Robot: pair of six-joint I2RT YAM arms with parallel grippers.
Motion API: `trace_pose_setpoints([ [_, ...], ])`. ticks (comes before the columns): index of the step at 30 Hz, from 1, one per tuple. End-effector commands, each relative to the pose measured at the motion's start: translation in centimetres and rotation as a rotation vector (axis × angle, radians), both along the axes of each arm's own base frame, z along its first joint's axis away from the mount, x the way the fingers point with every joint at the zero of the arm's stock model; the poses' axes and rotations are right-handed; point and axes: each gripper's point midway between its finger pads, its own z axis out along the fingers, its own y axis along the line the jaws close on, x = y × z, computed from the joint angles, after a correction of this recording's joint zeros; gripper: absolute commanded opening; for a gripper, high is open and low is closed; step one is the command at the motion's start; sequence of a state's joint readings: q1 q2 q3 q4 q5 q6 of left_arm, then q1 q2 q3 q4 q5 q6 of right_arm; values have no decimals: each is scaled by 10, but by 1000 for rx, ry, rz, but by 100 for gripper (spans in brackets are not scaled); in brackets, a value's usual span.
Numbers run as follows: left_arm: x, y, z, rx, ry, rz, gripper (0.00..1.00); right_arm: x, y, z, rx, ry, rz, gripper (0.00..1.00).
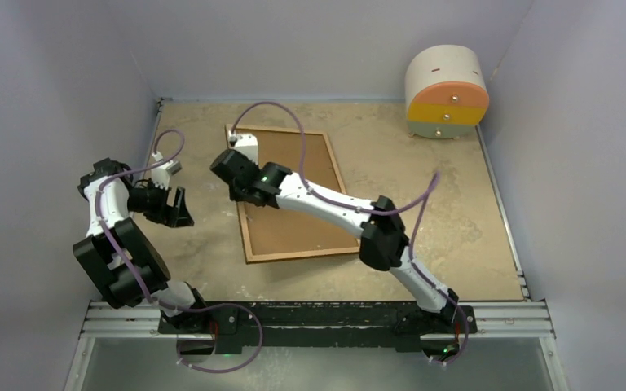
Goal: Put the photo into the frame
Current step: Turn over the photo frame at the center of the board.
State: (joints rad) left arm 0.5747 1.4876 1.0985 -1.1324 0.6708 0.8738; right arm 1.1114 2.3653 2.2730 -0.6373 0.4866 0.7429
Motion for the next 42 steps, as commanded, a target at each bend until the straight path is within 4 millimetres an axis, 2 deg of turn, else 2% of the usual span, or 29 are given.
trace_pose_setpoints([
  [1, 12, 5, 28, 19, -78, 31, 76, -17, 22, 212, 569, -103, 27, 0],
  [5, 18, -2, 55, -30, -120, 29, 75, -27, 15, 273, 808, -58, 54, 0],
  [7, 24, -4, 74, -42, -161, 28, 75, -27, 10, 290, 910, -24, 66, 0],
  [10, 31, -3, 95, -24, -218, 36, 72, -23, 1, 299, 1005, 31, 75, 0],
  [12, 35, -2, 104, -16, -244, 35, 71, -18, -6, 294, 1021, 56, 71, 0],
  [14, 36, -3, 109, -10, -258, 32, 71, -13, -13, 281, 1037, 100, 65, 0],
  [18, 39, -9, 109, -1, -265, 16, 70, -5, -32, 256, 1077, 142, 49, 0],
  [20, 41, -16, 109, -7, -267, 3, 69, -3, -45, 242, 1051, 145, 30, 0],
  [22, 49, -31, 119, -21, -287, -15, 67, 2, -53, 228, 1009, 144, 20, 1],
  [25, 65, -58, 145, -12, -350, -45, 66, 5, -56, 208, 962, 175, 36, 26],
  [28, 72, -73, 161, -4, -378, -61, 66, 5, -51, 203, 950, 178, 62, 42],
  [31, 75, -74, 157, 21, -363, -81, 65, 8, -52, 203, 944, 186, 56, 55],
  [33, 76, -73, 152, 38, -353, -92, 64, 11, -61, 202, 967, 186, 30, 63],
  [35, 77, -73, 147, 37, -334, -99, 63, 11, -75, 214, 1038, 157, 19, 66],
  [37, 77, -72, 138, 37, -312, -100, 63, 14, -89, 210, 1068, 159, -5, 69],
  [39, 74, -71, 125, 45, -286, -105, 62, 17, -102, 201, 1061, 166, -44, 69],
  [42, 66, -61, 93, 100, -233, -107, 61, 18, -122, 190, 1073, 171, -90, 70],
])
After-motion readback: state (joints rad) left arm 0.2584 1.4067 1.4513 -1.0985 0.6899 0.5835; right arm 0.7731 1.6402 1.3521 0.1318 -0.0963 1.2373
